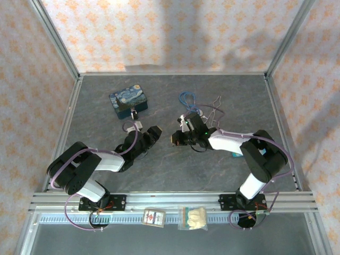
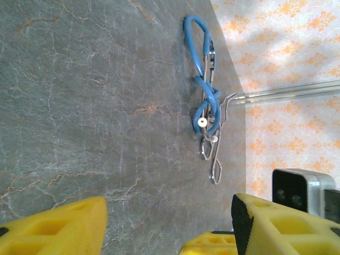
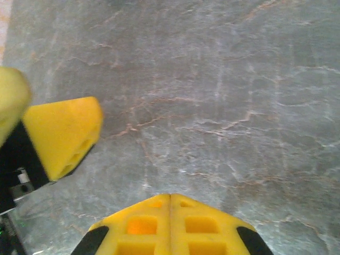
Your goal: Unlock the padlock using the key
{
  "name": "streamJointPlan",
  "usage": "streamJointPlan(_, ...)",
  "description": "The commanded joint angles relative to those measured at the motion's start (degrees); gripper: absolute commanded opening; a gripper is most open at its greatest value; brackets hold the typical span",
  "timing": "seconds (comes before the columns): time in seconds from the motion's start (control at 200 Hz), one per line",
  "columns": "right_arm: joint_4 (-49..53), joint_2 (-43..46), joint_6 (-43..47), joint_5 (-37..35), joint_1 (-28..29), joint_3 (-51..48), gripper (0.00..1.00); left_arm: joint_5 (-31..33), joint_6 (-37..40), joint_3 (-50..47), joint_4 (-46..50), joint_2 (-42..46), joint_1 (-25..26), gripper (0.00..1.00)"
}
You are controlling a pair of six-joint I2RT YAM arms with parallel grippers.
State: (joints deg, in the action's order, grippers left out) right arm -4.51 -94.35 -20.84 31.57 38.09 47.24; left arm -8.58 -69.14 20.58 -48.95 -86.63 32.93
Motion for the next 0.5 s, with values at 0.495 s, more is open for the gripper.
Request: streamJointPlan(0.495,11.0,0.3,4.6,-19.7,4.1,0.7,0.47,4.0,3.8,2.4,4.7,4.6,-0.5,0.64)
